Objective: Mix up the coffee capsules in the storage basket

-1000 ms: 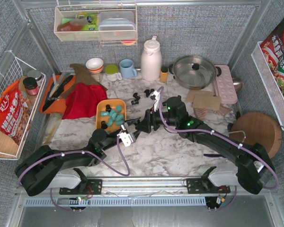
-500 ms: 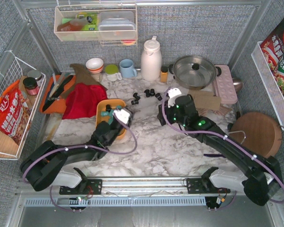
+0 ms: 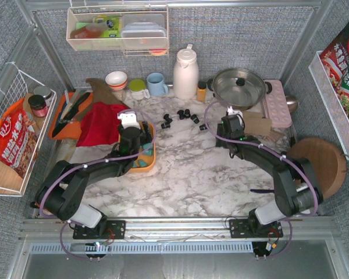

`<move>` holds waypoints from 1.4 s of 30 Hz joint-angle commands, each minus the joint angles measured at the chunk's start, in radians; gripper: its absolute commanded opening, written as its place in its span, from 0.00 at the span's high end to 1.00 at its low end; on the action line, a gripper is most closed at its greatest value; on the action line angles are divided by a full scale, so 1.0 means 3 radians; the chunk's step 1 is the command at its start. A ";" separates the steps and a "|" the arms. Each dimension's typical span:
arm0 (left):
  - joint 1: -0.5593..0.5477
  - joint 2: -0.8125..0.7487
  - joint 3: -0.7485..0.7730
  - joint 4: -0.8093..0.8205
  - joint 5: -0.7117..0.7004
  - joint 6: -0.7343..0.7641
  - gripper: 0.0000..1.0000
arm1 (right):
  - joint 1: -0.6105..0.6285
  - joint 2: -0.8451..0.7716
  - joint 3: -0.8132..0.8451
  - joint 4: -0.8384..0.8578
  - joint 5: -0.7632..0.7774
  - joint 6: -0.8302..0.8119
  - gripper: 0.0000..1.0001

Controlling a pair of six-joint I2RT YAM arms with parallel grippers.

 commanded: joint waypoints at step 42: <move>0.0030 -0.0142 0.0961 -0.1517 0.0323 -0.0369 0.01 | -0.0126 0.1168 0.1406 -0.1131 -0.0435 0.0131 0.78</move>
